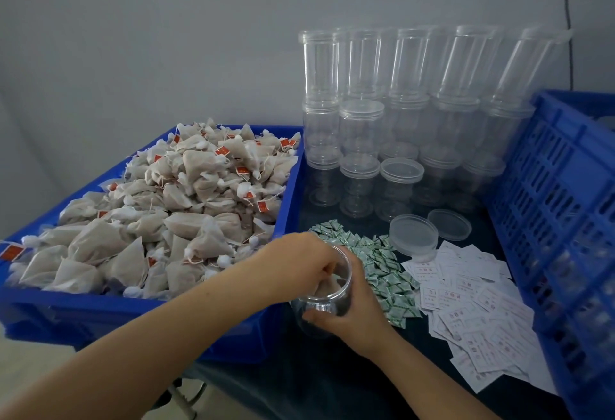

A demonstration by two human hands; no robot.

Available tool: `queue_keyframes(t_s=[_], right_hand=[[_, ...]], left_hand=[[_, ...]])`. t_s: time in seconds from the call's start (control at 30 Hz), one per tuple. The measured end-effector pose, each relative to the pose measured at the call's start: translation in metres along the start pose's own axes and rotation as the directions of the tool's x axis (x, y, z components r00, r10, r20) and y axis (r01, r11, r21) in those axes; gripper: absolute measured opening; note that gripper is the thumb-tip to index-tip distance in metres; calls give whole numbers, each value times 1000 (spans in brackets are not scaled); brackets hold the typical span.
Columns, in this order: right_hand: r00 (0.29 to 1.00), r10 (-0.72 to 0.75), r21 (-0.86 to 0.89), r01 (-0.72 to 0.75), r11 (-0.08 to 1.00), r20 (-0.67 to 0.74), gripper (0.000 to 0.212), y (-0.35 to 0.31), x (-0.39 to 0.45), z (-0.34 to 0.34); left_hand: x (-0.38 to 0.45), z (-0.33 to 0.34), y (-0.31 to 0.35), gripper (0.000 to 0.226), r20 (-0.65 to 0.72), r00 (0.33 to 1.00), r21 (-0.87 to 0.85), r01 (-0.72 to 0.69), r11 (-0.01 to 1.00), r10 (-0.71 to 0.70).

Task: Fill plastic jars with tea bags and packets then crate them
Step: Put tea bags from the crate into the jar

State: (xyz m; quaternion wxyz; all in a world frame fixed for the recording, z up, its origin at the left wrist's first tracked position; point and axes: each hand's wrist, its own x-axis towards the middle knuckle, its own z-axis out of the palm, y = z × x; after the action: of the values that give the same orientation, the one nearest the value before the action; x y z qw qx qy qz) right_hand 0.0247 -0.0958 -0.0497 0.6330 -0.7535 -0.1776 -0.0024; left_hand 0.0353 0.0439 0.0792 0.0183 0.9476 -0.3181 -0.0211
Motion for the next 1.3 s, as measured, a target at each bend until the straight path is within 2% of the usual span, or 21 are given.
queue_keyframes(t_s=[0.17, 0.33, 0.53, 0.7, 0.83, 0.9, 1.0, 1.1, 1.2, 1.3], right_hand=[[1000, 12, 39, -13, 999, 22, 97, 0, 0, -1], [1000, -5, -1, 5, 1000, -12, 100, 2, 1, 1], [1000, -7, -22, 7, 1000, -11, 101, 3, 1, 0], [1000, 3, -18, -3, 1000, -12, 99, 3, 0, 0], [1000, 5, -21, -5, 1000, -13, 100, 2, 0, 0], [1000, 4, -20, -5, 1000, -11, 100, 2, -1, 0], [1000, 11, -27, -10, 1000, 2, 101, 2, 0, 0], [1000, 27, -13, -27, 1000, 6, 100, 3, -1, -1], [999, 37, -43, -37, 998, -17, 103, 3, -2, -1], [999, 46, -46, -47, 998, -20, 104, 4, -3, -1]], left_hand=[[13, 4, 7, 14, 142, 990, 122, -43, 992, 26], [24, -1, 8, 13, 351, 936, 113, -48, 992, 5], [33, 9, 10, 25, 425, 905, 128, -59, 990, -1], [36, 15, 10, 34, 335, 942, 74, -8, 997, -18], [38, 18, 12, 43, 397, 917, 109, 3, 994, -46], [38, 13, 12, 40, 425, 905, 93, -22, 995, -20], [34, -6, 7, 23, 474, 877, -7, -88, 996, 80], [24, -35, -7, 16, 320, 944, -164, -30, 986, 82], [15, -53, -36, 6, 34, 999, -302, 43, 952, -34], [16, -50, -76, 17, -237, 948, -166, 174, 971, -210]])
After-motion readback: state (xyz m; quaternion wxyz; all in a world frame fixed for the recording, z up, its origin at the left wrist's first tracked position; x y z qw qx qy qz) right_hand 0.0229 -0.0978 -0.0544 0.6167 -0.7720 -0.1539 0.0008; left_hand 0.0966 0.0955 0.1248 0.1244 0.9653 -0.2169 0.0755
